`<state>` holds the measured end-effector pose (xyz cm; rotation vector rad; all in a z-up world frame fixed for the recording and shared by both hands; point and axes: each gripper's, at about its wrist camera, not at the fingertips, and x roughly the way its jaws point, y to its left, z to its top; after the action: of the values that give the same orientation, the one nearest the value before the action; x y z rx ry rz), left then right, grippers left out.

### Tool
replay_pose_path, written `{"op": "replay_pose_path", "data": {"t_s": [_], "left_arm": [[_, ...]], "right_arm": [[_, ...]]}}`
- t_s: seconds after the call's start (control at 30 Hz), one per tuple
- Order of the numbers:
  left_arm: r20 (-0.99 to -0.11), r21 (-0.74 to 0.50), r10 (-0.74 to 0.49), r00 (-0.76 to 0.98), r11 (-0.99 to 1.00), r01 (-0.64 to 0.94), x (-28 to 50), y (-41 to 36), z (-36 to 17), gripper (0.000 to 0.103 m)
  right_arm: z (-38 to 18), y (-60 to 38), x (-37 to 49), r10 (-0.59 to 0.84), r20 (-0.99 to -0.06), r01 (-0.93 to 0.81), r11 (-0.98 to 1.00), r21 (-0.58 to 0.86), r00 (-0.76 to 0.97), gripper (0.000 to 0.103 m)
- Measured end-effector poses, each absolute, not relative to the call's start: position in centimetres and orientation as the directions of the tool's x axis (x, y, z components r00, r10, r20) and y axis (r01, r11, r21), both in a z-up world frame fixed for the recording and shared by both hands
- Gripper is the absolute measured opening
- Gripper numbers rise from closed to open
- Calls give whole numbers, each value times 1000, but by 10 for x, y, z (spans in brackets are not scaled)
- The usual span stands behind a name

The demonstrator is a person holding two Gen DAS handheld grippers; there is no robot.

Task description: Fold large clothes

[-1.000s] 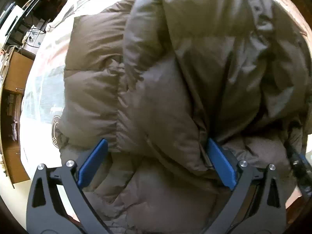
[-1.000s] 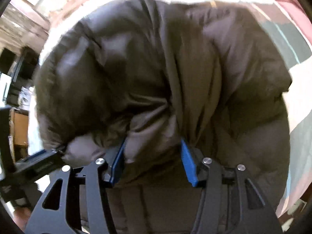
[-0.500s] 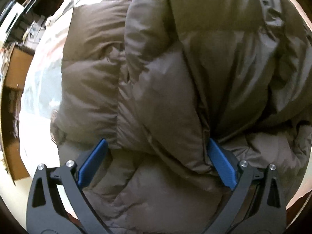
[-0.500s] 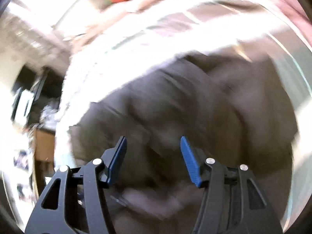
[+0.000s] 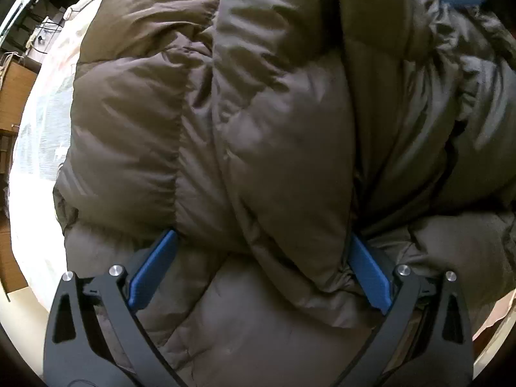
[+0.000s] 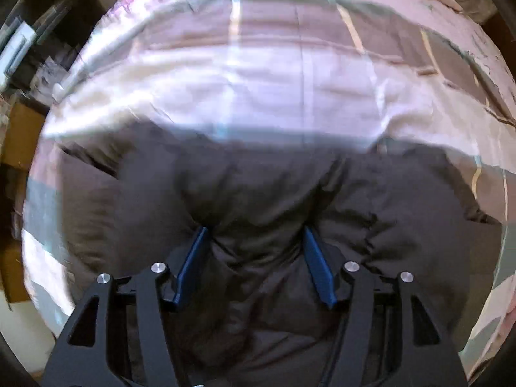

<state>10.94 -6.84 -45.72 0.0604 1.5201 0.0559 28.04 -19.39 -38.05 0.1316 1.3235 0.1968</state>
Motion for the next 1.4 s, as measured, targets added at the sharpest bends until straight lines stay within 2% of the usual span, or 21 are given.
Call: {"op": "replay_pose_path", "data": {"t_s": [0.1,0.23,0.37,0.47,0.57,0.7,0.8,0.87,0.97,1.07,1.13,1.2,1.33,1.4], "left_arm": [[-997,65,66,51,998,-8,108,-66,-460,101],[-997,57,57,58,998,-13,107,-63,-462,101],[-996,50,50,78,999,-6,105,-59,-463,101],[-996,52,51,70,999,3,106,-59,-464,101],[-996,37,37,83,999,5,102,-54,-452,101],[-991,78,73,110,996,44,99,-61,-447,101],[-991,88,84,103,995,41,101,-68,-451,101],[-993,78,74,92,996,38,101,-71,-453,101],[-991,97,91,96,994,52,101,-78,-447,101],[-987,79,69,145,995,61,95,-79,-425,101],[-985,87,76,156,994,66,88,-76,-420,101],[-985,97,85,151,992,76,87,-74,-420,101],[-983,117,104,152,990,84,81,-90,-425,101],[-982,128,113,154,987,94,76,-100,-425,101]], "right_arm": [[-353,-166,279,297,-911,-151,953,263,285,62],[-403,-124,300,175,-978,-202,968,149,114,62],[-428,-110,310,84,-983,-222,974,47,161,67],[-420,-110,309,105,-978,-221,973,63,183,68],[-382,-140,287,200,-939,-177,972,154,281,68],[-348,-219,250,107,-897,15,992,126,428,68],[-388,-294,235,59,-944,261,954,149,325,68],[-428,-326,224,176,-948,345,901,265,266,69],[-415,-326,214,192,-937,293,915,279,291,68],[-368,-331,178,263,-857,258,878,402,443,69],[-354,-326,157,253,-853,230,893,388,456,69],[-359,-319,138,254,-871,232,898,374,420,69],[-414,-307,109,214,-944,286,915,283,251,69],[-428,-302,93,191,-945,260,930,261,266,69]]}}
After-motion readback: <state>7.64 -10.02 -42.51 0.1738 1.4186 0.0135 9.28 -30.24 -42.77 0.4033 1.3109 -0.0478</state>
